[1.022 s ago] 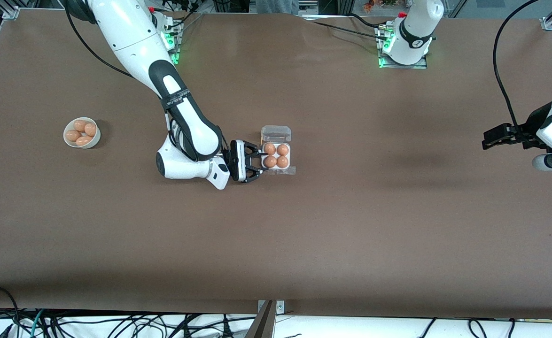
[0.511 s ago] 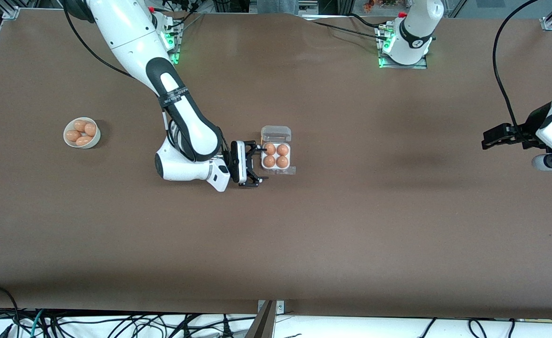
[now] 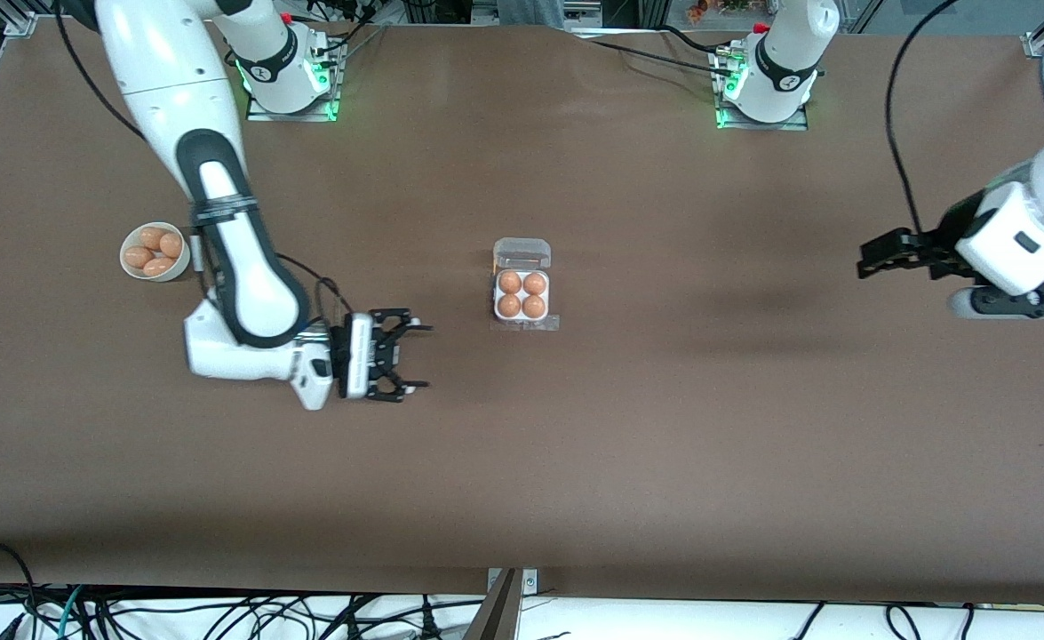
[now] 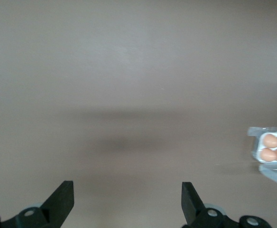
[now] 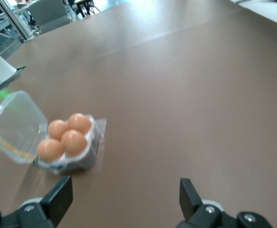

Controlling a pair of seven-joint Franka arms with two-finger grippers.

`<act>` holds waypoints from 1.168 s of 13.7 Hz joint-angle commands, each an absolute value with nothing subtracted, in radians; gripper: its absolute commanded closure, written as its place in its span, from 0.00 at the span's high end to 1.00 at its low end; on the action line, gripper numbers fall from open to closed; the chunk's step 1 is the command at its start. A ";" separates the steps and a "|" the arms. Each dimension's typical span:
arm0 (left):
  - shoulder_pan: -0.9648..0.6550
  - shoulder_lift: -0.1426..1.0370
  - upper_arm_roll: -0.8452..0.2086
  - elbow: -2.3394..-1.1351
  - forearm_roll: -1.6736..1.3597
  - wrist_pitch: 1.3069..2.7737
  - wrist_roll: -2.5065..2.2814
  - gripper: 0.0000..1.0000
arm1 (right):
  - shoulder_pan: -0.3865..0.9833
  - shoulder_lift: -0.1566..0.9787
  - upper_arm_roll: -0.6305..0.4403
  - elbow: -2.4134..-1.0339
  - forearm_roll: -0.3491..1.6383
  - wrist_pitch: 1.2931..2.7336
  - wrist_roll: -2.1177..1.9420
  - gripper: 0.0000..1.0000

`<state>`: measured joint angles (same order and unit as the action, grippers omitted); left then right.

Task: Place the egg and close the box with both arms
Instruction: 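Withdraw the right gripper while the left gripper reaches toward the carton lid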

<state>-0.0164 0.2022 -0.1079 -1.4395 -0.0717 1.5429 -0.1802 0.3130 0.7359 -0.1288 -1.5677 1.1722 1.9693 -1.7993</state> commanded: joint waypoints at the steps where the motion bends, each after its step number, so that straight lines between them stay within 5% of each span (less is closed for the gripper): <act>1: -0.041 0.224 -0.175 -1.427 -0.081 1.526 -0.311 1.00 | 0.328 0.704 -0.254 -1.556 1.069 1.829 -1.682 1.00; 5: -0.159 0.259 -0.189 -1.427 -0.084 1.526 -0.499 0.97 | 0.361 0.701 -0.449 -1.526 0.954 1.697 -1.566 1.00; 9: -0.264 0.305 -0.190 -1.427 -0.184 1.526 -0.549 0.80 | 0.341 0.559 -0.453 -1.531 0.613 1.738 -1.272 1.00; 14: -0.365 0.411 -0.190 -1.428 -0.299 1.516 -0.626 0.35 | 0.281 0.376 -0.382 -1.595 0.330 1.788 -0.888 1.00; 16: -0.408 0.448 -0.192 -1.428 -0.301 1.516 -0.627 0.28 | 0.270 0.303 -0.345 -1.627 0.226 1.787 -0.693 1.00</act>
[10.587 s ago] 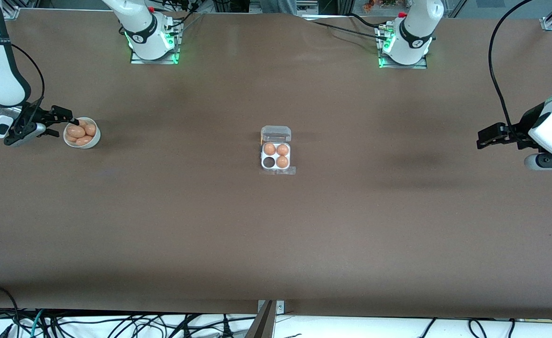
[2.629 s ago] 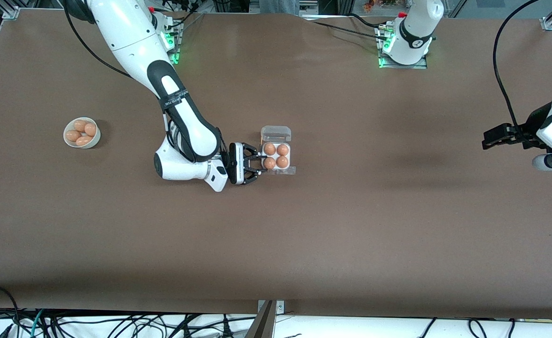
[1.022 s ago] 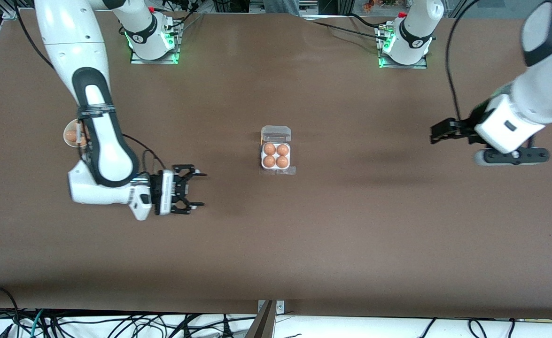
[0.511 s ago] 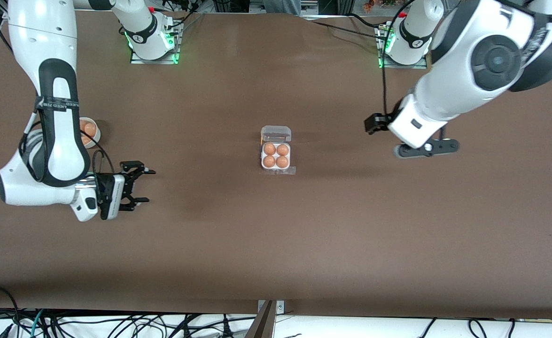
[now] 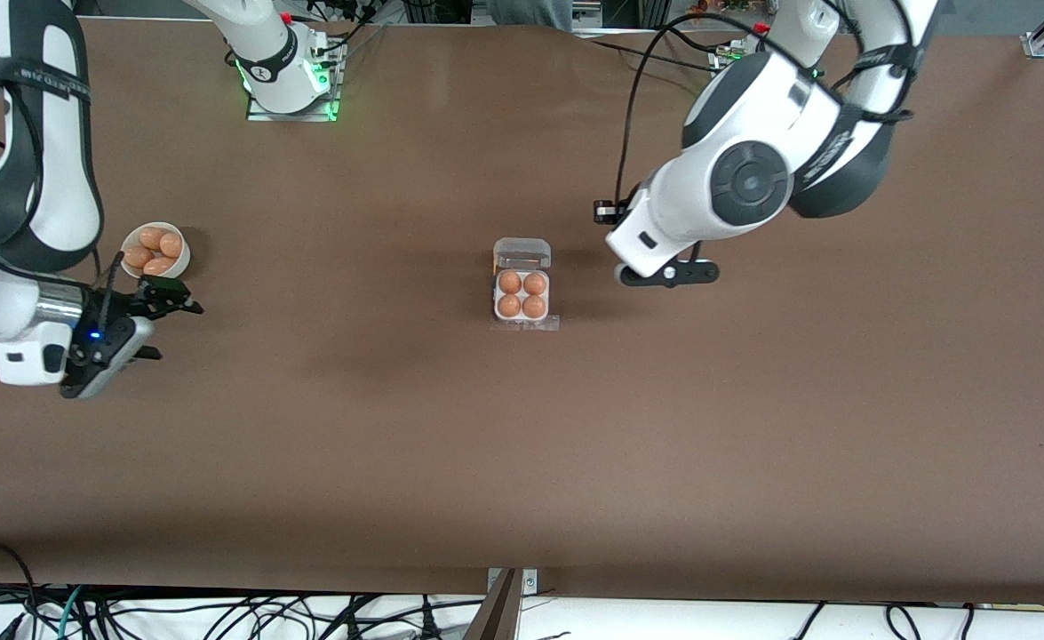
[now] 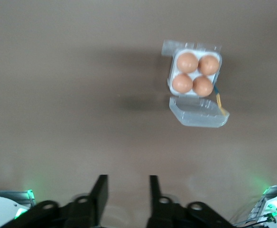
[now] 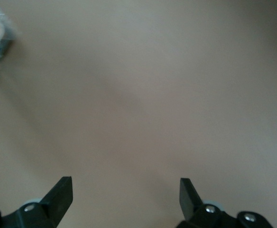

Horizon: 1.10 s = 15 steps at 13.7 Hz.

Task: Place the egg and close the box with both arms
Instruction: 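Withdraw the right gripper while the left gripper reaches toward the carton lid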

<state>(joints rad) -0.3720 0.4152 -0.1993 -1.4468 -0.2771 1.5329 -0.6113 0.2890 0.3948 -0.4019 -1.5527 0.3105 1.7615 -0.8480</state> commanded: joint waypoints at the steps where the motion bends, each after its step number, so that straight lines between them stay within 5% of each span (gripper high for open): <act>1: -0.420 0.466 -0.193 -1.430 -0.304 1.516 -0.629 0.28 | 0.252 0.263 -0.310 -1.637 0.184 1.781 -0.619 1.00; 7: -0.494 0.574 -0.192 -1.425 -0.382 1.529 -0.822 0.29 | 0.201 0.094 -0.140 -1.655 -0.050 1.646 -0.174 1.00; 15: -0.558 0.660 -0.193 -1.359 -0.426 1.620 -0.881 0.13 | 0.103 -0.041 -0.114 -1.649 -0.028 1.654 0.116 1.00</act>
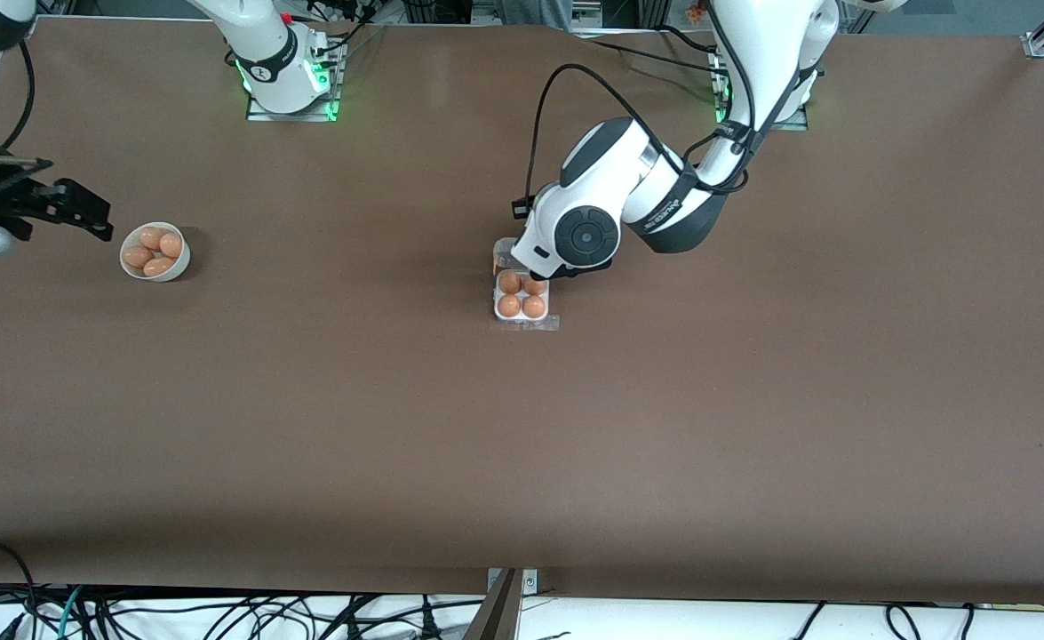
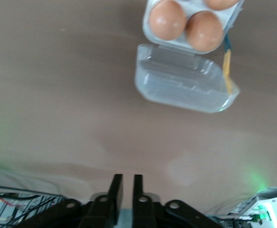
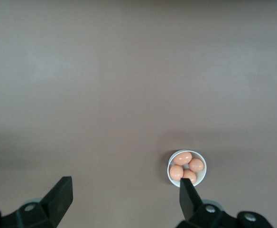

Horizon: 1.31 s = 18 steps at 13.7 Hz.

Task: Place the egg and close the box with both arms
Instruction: 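Push the open carton lid over the eggs with the left gripper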

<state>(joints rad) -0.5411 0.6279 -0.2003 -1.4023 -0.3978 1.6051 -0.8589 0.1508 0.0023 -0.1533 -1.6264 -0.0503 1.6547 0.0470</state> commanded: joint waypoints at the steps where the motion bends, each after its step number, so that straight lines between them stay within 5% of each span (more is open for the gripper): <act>1: -0.567 0.667 -0.192 -1.359 -0.433 1.632 -0.881 0.13 | 0.094 -0.041 -0.118 -1.638 0.007 1.655 0.109 1.00; 12: -0.614 0.738 -0.190 -1.359 -0.420 1.709 -0.857 0.12 | 0.104 0.003 -0.129 -1.634 0.000 1.663 -0.003 1.00; 15: -0.615 0.739 -0.189 -1.361 -0.419 1.720 -0.859 0.00 | 0.100 0.011 -0.132 -1.634 0.005 1.664 -0.002 1.00; 18: -0.615 0.739 -0.184 -1.361 -0.417 1.720 -0.858 0.00 | 0.100 0.009 -0.132 -1.634 0.006 1.664 -0.002 1.00</act>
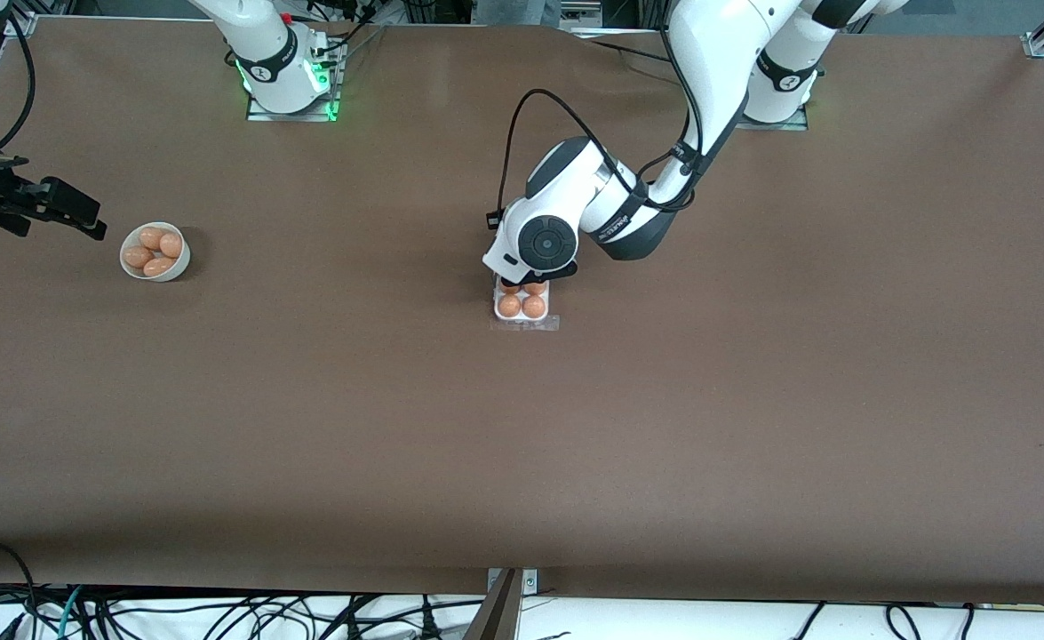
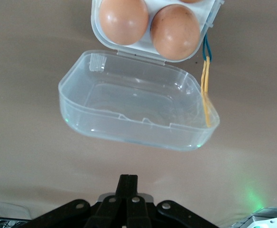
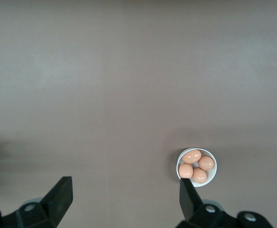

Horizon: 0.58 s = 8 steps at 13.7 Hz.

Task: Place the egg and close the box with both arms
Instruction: 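Push the open carton lid over the eggs with the left gripper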

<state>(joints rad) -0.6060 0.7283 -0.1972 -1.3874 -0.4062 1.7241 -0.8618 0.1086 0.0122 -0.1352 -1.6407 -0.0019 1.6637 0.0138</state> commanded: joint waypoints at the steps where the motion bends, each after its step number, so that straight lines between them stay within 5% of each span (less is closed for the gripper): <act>1: -0.615 0.739 -0.184 -1.361 -0.411 1.721 -0.857 0.00 | 0.101 0.009 -0.132 -1.634 0.006 1.664 -0.002 1.00; 8: -0.614 0.739 -0.178 -1.361 -0.382 1.782 -0.857 0.00 | 0.106 0.009 -0.129 -1.634 0.015 1.661 0.002 1.00</act>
<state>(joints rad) -0.6058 0.7286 -0.1848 -1.3854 -0.4042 1.7655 -0.8612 0.1090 0.0123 -0.1349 -1.6406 -0.0008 1.6642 0.0138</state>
